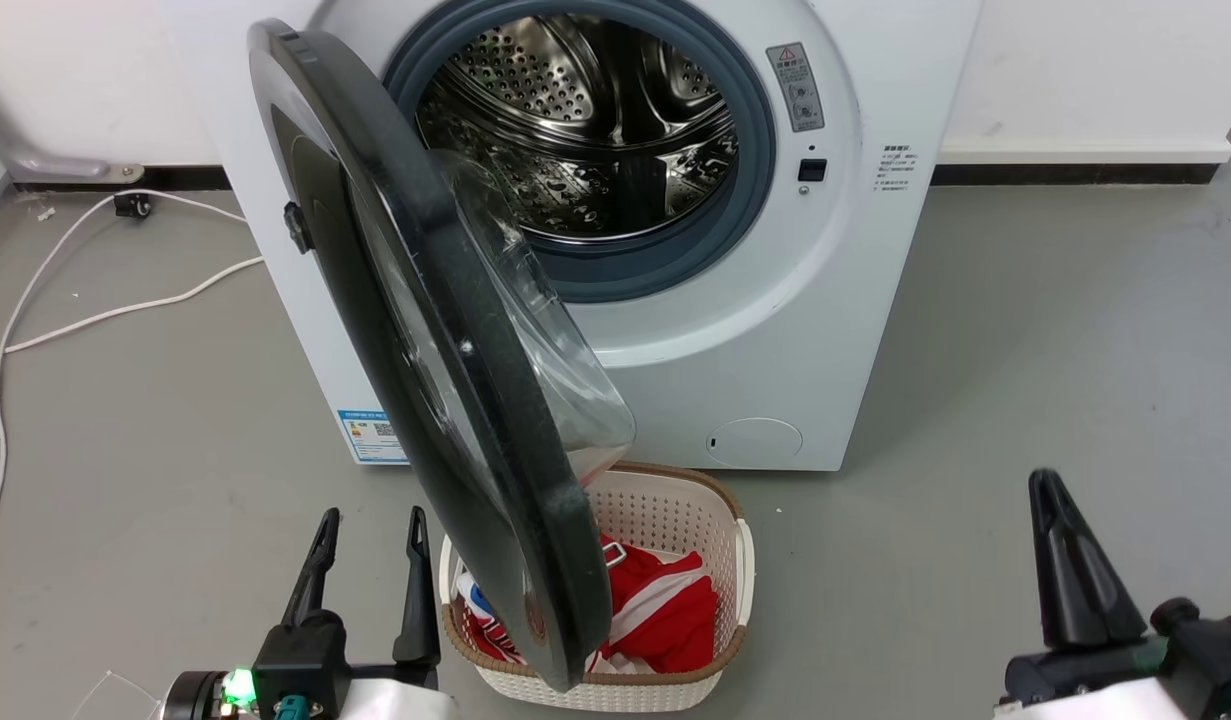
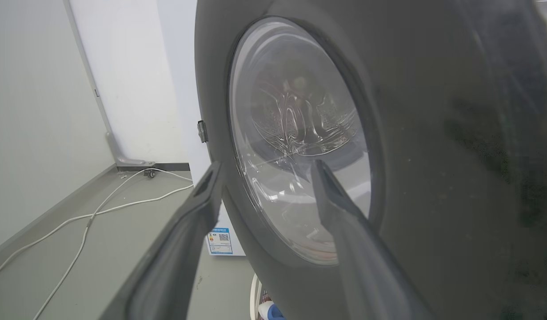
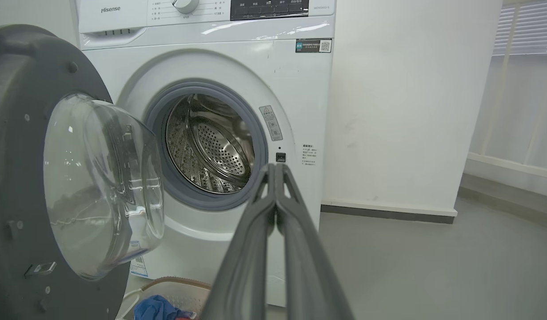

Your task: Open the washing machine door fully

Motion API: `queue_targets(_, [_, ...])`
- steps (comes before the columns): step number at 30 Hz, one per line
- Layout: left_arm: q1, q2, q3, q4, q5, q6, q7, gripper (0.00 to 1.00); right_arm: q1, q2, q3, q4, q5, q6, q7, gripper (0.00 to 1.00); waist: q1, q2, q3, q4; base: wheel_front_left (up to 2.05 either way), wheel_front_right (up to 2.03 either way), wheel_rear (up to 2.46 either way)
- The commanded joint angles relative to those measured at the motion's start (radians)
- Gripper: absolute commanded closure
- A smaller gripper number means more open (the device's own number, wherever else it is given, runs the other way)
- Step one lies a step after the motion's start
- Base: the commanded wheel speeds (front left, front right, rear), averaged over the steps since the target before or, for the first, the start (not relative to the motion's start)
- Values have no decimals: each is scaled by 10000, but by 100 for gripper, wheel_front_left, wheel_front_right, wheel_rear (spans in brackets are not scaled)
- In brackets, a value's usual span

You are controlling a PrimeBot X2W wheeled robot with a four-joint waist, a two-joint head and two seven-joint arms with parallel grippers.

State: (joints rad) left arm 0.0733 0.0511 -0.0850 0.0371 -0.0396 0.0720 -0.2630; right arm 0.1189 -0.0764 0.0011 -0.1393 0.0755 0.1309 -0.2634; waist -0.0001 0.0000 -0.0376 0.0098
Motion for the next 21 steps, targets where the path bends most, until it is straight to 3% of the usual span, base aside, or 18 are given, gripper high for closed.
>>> queue_targets(1, [15,-14,4,-7,-7,34,-28,0,258,113,-93,144,-141,-3,-14,100,1,0,-2,24,0,0,0])
queue_targets(4, [-1,-13,-9,5,-12,38,-28,0,484,224,-285,401,-158,-3,-14,100,1,0,-6,64,0,0,0])
queue_targets(6, [-4,-13,-21,8,-25,34,-28,0,579,260,-484,564,83,-3,-14,53,1,0,-13,88,0,0,0])
queue_targets(7, [2,-14,-20,13,-28,39,-28,0,627,267,-521,617,233,-3,-16,0,1,0,-18,95,0,0,0])
queue_targets(12, [53,-14,-16,25,-55,45,-28,0,772,275,-508,920,849,-3,-16,0,1,0,-40,114,0,0,0])
queue_targets(21, [71,-13,10,53,-61,63,-28,0,853,278,-455,1106,926,-3,-17,0,1,0,-50,133,0,0,0])
